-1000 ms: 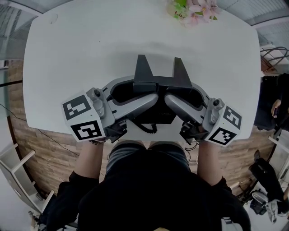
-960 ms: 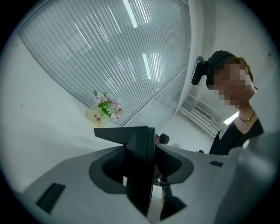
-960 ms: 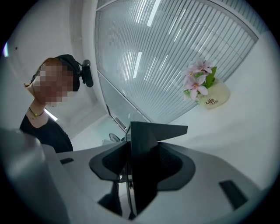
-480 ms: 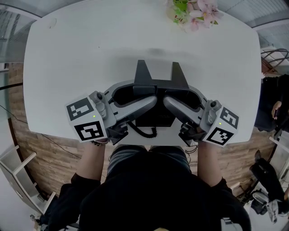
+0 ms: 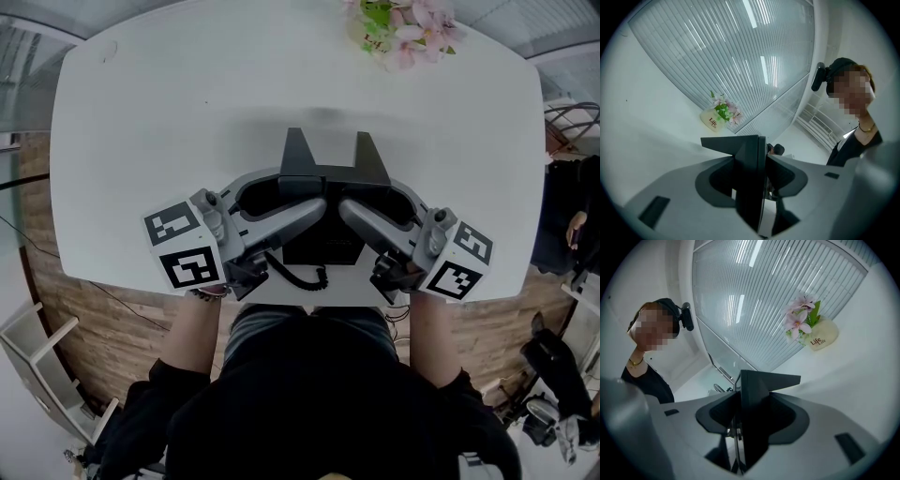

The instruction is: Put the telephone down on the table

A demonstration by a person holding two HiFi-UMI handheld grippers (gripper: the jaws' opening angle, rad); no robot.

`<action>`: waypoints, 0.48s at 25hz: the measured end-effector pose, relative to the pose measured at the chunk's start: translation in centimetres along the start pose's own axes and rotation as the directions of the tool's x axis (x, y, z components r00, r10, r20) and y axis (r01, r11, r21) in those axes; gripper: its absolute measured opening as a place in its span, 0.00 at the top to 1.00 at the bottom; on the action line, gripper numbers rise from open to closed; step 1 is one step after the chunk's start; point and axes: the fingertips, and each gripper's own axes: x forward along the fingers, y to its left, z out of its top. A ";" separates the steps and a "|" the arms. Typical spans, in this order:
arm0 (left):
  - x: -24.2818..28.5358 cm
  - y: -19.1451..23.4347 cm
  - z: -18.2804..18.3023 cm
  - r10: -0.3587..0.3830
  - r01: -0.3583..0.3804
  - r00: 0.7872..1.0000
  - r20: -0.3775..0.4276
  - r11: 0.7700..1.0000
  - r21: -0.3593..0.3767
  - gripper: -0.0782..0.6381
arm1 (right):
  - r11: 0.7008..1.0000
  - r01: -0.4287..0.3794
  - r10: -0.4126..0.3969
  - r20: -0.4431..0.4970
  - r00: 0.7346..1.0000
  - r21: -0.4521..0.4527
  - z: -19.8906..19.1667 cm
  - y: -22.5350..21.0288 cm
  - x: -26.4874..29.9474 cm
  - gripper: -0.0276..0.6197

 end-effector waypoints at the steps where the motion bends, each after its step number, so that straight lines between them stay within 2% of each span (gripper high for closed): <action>1: 0.0 0.1 0.0 0.002 -0.002 1.000 -0.001 1.000 -0.003 0.60 | 1.000 0.002 -0.002 0.001 1.000 0.003 -0.1 -0.1 0.0 0.63; 12: 0.3 1.4 0.0 0.028 -0.028 1.000 0.006 0.998 -0.052 0.60 | 0.999 0.023 -0.024 0.003 1.000 0.044 -0.1 -1.4 0.5 0.63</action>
